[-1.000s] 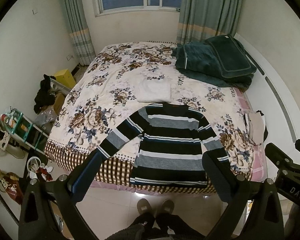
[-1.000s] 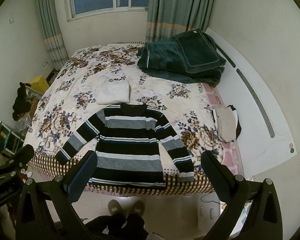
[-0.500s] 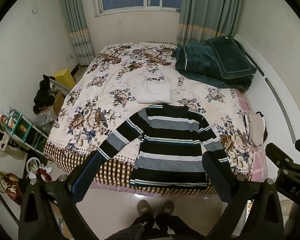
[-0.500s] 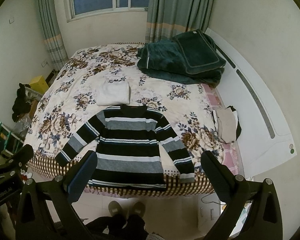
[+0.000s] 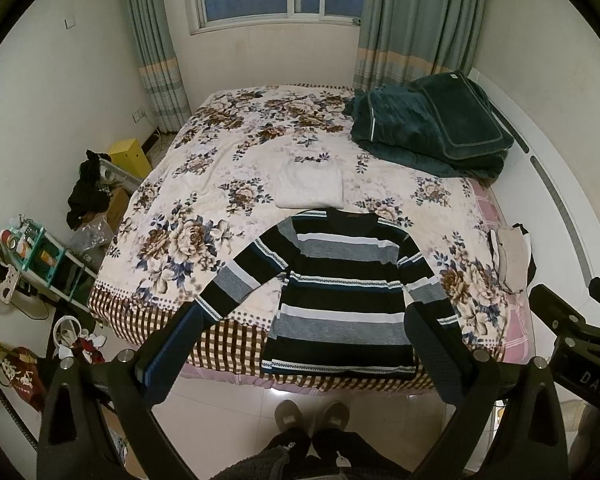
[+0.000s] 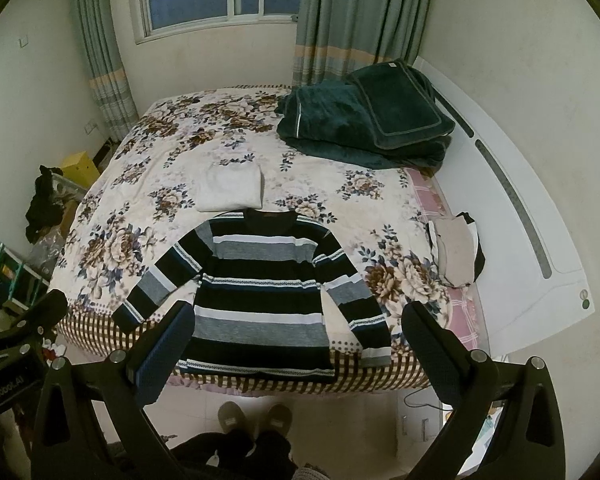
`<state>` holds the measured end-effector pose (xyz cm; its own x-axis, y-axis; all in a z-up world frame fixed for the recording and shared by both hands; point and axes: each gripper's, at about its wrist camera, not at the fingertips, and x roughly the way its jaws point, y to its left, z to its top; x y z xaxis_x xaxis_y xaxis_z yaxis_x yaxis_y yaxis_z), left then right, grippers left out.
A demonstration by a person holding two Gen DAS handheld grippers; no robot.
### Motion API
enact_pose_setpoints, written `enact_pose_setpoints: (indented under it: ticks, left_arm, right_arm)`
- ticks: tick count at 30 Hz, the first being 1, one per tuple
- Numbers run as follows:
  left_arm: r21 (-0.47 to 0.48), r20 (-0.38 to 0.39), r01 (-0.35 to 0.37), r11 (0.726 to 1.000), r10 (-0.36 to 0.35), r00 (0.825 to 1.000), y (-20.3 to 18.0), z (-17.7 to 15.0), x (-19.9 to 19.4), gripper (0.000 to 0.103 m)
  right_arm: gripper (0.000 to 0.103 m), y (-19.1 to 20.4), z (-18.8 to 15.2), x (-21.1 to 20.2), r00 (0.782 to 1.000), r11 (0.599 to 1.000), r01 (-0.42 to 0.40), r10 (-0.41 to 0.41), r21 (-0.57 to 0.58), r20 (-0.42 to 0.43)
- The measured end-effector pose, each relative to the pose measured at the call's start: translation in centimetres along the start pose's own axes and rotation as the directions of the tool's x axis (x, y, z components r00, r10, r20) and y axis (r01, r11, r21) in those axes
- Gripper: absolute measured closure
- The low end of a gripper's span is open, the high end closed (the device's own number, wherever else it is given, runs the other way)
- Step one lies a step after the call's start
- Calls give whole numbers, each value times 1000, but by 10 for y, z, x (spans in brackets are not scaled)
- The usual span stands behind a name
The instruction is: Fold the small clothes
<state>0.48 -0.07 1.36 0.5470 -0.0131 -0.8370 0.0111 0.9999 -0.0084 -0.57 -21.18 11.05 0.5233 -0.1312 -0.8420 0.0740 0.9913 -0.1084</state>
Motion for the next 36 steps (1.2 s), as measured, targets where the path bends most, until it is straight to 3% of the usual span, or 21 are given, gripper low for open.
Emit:
enact_pose_setpoints:
  ticks: [27,29,33,36]
  left_arm:
    - [-2,9,18,1000,-18,1000,11,21,13,0]
    - [2,17,18,1000,-18,1000,12,16,16,0]
    - [29,67,-41,999,39,997,11,20,43,0]
    - [48,70,-76,996,73,995,11,21,86,0]
  right_arm:
    - [0,-10,-8,2,1000,1000,0,0,3,4]
    - [0,4,3,5,1000,1000,0,0,13,2]
    - [0,4,16,37,1000,998,3,-2,64,-17]
    - [0,-32,13,80,998,986,57,-50,158,-48]
